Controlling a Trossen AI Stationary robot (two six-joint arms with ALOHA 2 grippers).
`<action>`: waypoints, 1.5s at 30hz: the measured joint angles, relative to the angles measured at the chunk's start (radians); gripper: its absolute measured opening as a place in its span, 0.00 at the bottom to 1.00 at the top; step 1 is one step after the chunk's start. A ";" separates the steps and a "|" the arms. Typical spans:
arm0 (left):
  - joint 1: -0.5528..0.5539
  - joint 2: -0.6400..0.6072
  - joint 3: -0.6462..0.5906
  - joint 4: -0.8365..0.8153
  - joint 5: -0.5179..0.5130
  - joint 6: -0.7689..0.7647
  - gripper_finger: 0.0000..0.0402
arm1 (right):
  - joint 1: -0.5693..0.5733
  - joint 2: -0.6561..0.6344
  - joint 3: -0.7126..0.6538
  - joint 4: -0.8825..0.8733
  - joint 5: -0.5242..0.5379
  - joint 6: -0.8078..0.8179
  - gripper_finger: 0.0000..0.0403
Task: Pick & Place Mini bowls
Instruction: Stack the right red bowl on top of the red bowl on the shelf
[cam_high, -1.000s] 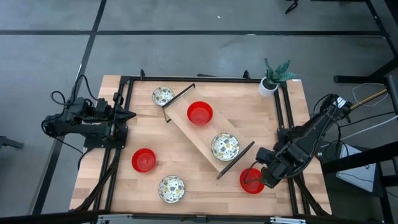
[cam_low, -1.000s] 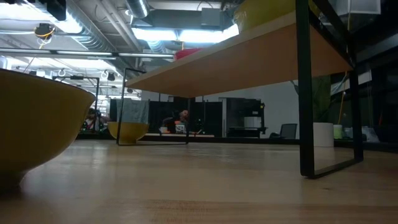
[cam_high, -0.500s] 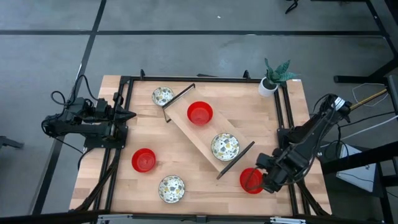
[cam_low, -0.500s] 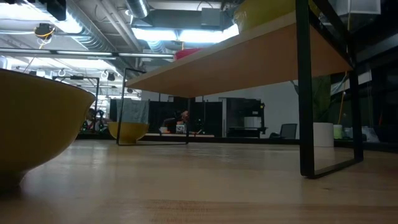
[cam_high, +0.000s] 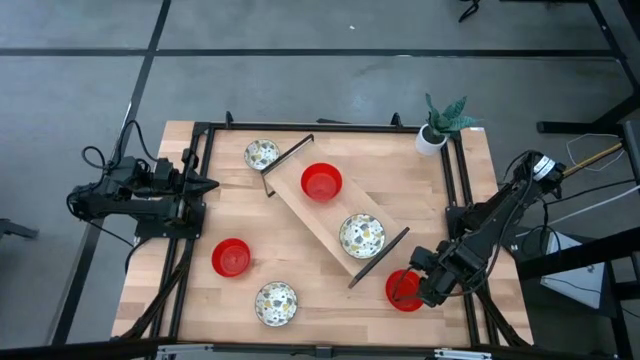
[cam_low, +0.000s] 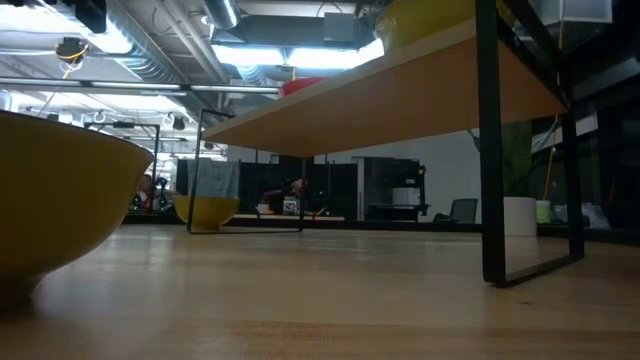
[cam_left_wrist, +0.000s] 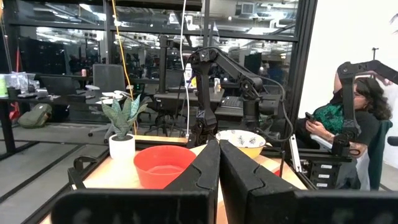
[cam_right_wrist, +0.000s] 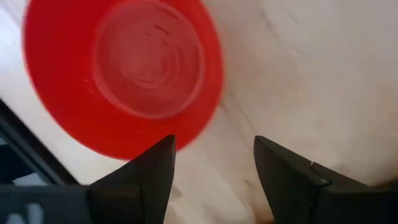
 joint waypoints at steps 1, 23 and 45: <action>0.000 0.000 0.000 0.000 0.000 0.000 0.01 | 0.000 0.000 -0.008 0.018 0.001 0.009 0.54; 0.000 0.000 0.000 0.000 0.000 0.000 0.01 | -0.003 0.053 -0.027 0.041 0.106 0.147 0.54; 0.000 0.000 0.000 0.000 0.000 0.000 0.01 | -0.003 0.098 -0.027 0.042 0.106 0.146 0.26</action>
